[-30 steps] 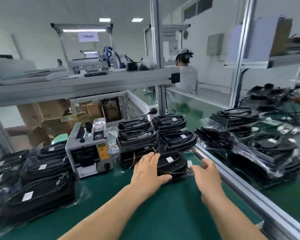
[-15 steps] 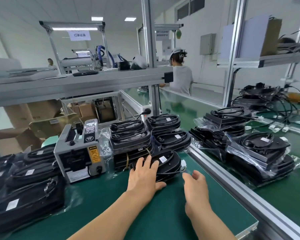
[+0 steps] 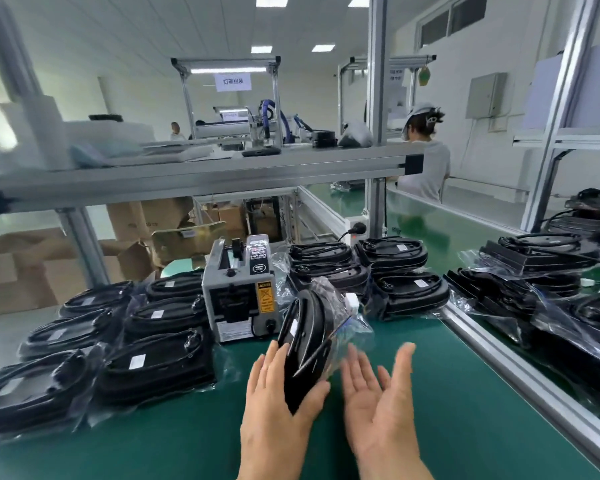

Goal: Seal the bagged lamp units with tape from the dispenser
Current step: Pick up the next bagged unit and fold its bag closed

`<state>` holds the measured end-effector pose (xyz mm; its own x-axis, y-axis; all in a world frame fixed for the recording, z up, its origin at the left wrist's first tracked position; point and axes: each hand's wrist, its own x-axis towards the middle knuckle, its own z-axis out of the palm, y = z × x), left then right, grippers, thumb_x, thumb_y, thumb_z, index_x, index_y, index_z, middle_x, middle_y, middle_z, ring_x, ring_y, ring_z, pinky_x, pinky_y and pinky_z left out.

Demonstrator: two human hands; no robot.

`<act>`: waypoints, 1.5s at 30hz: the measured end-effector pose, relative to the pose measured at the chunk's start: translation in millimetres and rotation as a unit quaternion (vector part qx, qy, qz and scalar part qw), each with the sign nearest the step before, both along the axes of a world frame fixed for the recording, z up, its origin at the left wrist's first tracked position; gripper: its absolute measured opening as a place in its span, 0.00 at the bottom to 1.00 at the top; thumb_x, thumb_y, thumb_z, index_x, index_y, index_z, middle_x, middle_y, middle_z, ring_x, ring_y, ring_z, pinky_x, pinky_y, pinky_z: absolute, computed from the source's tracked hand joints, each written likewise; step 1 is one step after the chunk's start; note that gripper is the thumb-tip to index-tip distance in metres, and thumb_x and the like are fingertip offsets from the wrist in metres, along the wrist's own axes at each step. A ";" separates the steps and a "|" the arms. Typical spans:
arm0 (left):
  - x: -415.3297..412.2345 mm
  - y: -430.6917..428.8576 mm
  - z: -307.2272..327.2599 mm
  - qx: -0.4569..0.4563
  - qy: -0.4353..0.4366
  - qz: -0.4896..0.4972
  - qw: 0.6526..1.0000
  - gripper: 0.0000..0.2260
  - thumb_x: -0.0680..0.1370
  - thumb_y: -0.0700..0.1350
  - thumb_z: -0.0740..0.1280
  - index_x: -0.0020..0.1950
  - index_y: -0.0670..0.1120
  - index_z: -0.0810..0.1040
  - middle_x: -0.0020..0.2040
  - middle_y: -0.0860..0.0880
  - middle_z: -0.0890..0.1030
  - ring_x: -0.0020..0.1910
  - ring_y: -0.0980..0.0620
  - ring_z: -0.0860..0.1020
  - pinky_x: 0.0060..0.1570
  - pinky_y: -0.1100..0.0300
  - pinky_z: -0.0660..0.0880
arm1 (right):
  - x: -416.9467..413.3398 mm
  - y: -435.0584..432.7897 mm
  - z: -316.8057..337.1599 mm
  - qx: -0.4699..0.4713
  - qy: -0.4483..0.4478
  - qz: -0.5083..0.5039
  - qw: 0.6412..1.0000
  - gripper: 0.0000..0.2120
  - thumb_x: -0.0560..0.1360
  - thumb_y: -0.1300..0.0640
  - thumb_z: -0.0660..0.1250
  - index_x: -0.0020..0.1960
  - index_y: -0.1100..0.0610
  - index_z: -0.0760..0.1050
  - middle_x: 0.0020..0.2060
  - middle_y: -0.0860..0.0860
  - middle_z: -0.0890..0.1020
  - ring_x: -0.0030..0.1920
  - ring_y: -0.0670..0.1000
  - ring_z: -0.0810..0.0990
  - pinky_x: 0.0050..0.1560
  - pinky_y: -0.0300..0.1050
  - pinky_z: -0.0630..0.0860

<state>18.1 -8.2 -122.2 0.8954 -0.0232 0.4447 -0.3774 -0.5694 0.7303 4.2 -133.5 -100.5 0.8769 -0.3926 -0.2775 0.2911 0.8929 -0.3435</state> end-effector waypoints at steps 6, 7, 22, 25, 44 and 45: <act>-17.0 26.8 -0.3 -0.075 -0.005 -0.013 0.997 0.38 0.69 0.63 0.75 0.73 0.45 0.71 0.74 0.50 0.69 0.76 0.49 0.64 0.74 0.48 0.63 | -8.9 36.4 -5.6 -0.395 -0.097 0.216 0.887 0.55 0.54 0.31 0.80 0.72 0.59 0.68 0.64 0.58 0.80 0.66 0.56 0.78 0.69 0.52 0.72; -20.1 28.6 0.0 -0.074 -0.015 -0.012 0.997 0.43 0.67 0.70 0.71 0.72 0.44 0.71 0.74 0.49 0.70 0.76 0.48 0.65 0.74 0.46 0.64 | -7.4 36.8 0.3 -0.439 -0.119 0.226 0.861 0.51 0.56 0.34 0.81 0.70 0.58 0.70 0.62 0.58 0.81 0.64 0.57 0.79 0.66 0.50 0.75; -29.2 44.2 28.3 -0.018 -0.157 -0.057 0.986 0.30 0.67 0.45 0.68 0.68 0.39 0.74 0.70 0.46 0.73 0.69 0.51 0.71 0.67 0.59 0.69 | -4.7 39.7 27.8 -0.634 -0.088 0.145 0.754 0.40 0.68 0.67 0.76 0.71 0.40 0.65 0.53 0.38 0.85 0.55 0.37 0.82 0.52 0.27 0.74; -32.6 53.7 54.8 -0.058 -0.195 -0.064 0.977 0.21 0.71 0.43 0.65 0.64 0.52 0.77 0.61 0.59 0.75 0.63 0.54 0.75 0.61 0.62 0.73 | -6.8 39.8 32.8 -0.647 -0.100 0.145 0.742 0.35 0.66 0.67 0.72 0.63 0.34 0.73 0.51 0.42 0.86 0.53 0.40 0.83 0.50 0.29 0.75; -22.8 53.0 101.4 -0.035 -0.054 -0.238 0.969 0.14 0.79 0.34 0.65 0.50 0.53 0.84 0.47 0.58 0.77 0.51 0.53 0.78 0.52 0.63 0.74 | -3.8 34.9 34.5 -0.597 -0.147 0.210 0.760 0.28 0.64 0.59 0.81 0.59 0.42 0.77 0.50 0.48 0.86 0.50 0.48 0.85 0.47 0.37 0.79; -21.2 55.3 102.3 -0.039 -0.049 -0.261 0.963 0.13 0.79 0.36 0.65 0.47 0.53 0.84 0.46 0.58 0.77 0.49 0.53 0.78 0.51 0.63 0.74 | -2.8 30.8 35.4 -0.581 -0.148 0.226 0.768 0.34 0.63 0.58 0.82 0.64 0.43 0.74 0.55 0.47 0.85 0.55 0.47 0.84 0.50 0.37 0.79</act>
<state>-3.1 47.1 -19.9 0.7245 -0.4217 0.5452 -0.6666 -0.2276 0.7098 1.4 -102.7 -65.0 0.9537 0.1376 0.2675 0.2605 0.0667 -0.9632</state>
